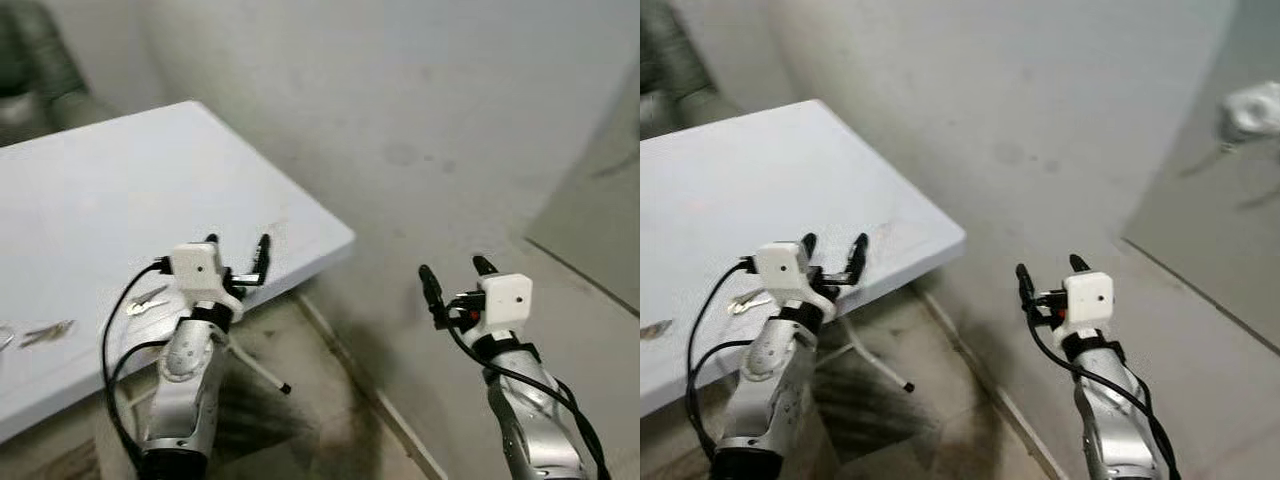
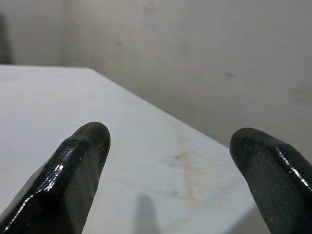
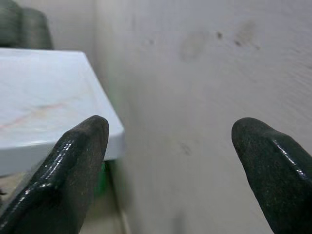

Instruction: Hang keys on a hook

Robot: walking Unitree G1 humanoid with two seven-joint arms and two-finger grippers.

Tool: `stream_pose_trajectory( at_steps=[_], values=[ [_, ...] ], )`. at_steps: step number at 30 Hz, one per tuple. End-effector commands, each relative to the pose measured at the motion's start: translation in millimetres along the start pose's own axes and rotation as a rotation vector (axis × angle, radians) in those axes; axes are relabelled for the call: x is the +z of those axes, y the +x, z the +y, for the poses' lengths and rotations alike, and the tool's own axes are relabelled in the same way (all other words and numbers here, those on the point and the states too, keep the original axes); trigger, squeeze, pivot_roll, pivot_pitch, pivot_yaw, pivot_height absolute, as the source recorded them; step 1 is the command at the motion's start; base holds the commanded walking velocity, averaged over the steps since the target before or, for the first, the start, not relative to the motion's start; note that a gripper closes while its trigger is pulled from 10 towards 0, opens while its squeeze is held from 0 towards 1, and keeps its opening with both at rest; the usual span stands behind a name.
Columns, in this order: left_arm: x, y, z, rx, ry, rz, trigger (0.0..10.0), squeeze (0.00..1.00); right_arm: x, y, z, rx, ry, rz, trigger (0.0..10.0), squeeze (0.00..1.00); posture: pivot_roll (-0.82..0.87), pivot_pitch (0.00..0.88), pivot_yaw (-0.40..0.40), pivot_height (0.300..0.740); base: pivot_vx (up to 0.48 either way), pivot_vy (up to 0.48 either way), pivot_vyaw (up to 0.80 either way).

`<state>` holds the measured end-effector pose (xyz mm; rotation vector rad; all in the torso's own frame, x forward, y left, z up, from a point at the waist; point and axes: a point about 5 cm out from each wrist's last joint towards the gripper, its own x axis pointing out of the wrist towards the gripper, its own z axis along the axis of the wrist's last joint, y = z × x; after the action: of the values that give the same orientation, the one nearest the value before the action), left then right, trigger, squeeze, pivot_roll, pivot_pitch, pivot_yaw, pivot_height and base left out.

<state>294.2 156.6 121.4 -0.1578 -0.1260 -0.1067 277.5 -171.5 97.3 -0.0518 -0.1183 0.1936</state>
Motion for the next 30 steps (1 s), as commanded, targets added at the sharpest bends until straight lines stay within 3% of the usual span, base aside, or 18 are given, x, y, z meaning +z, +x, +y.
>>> stream_pose_trajectory(
  at_steps=[1,24,30],
  values=[
    [1.8,1.6,-6.9,-0.017,-0.012,-0.003,10.0,0.0,1.9,-0.6,-4.9,-0.007,-0.014,0.001,10.0,0.0,0.0,0.0,-0.042,0.74,0.0,0.0,0.8],
    [0.0,1.8,-8.9,0.007,-0.034,0.009,10.0,0.0,5.9,2.3,-7.4,0.009,-0.01,-0.004,10.0,0.0,0.0,0.0,-0.057,0.74,0.0,0.0,0.8],
    [0.2,1.5,-10.0,-0.004,-0.034,0.005,10.0,0.0,7.7,1.9,-8.8,-0.004,0.03,-0.016,10.0,0.0,0.0,0.0,-0.055,0.74,0.0,0.0,0.0]
  ],
)
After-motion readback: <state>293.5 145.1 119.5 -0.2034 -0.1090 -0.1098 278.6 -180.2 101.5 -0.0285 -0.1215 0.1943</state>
